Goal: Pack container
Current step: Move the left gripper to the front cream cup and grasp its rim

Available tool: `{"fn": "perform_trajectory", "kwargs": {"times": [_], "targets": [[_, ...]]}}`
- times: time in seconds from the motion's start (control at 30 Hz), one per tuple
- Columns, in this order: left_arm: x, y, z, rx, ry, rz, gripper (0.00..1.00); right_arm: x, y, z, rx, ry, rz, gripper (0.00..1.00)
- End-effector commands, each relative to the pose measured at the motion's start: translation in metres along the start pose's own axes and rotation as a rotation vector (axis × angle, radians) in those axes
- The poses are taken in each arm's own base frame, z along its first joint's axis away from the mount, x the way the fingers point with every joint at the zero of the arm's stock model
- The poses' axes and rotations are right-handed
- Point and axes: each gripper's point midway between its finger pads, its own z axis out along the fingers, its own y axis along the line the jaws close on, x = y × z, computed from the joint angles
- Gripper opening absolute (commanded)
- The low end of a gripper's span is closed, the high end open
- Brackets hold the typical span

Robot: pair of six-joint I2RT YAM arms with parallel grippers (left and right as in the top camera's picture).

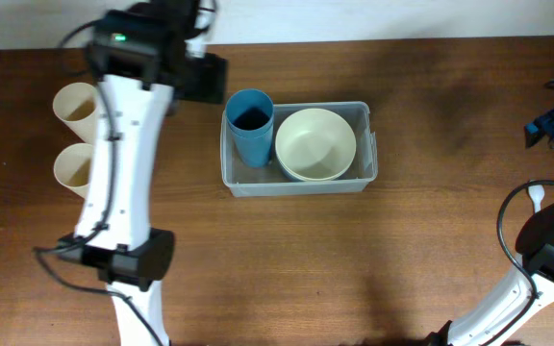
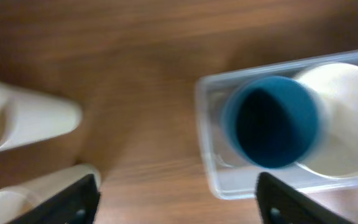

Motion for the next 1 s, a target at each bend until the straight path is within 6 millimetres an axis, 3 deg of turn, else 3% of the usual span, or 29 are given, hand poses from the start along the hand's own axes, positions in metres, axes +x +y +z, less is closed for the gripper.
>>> {"fn": "perform_trajectory", "kwargs": {"times": [0.0, 0.07, 0.17, 0.4, 0.67, 0.97], "targets": [[0.000, 0.071, -0.069, -0.125, -0.160, -0.185, 0.92, 0.000, -0.001, 0.002, 0.016, -0.003, 0.002, 0.99], [0.005, 0.091, -0.083, -0.147, -0.181, -0.230, 0.96, 0.000, -0.001, 0.002, 0.016, -0.003, 0.002, 0.99], [0.018, 0.101, -0.080, -0.164, -0.140, -0.247, 0.96, 0.000, -0.001, 0.002, 0.016, -0.003, 0.002, 0.99], [0.063, 0.111, -0.028, -0.203, 0.104, -0.277, 1.00, 0.000, -0.001, 0.002, 0.016, -0.003, 0.002, 0.99], [0.105, 0.156, 0.002, -0.210, 0.266, -0.445, 1.00, 0.000, -0.001, 0.002, 0.016, -0.003, 0.002, 0.99], [0.114, 0.151, 0.038, -0.077, 0.306, -0.403, 1.00, 0.000, -0.001, 0.002, 0.016, -0.003, 0.002, 0.99]]}}
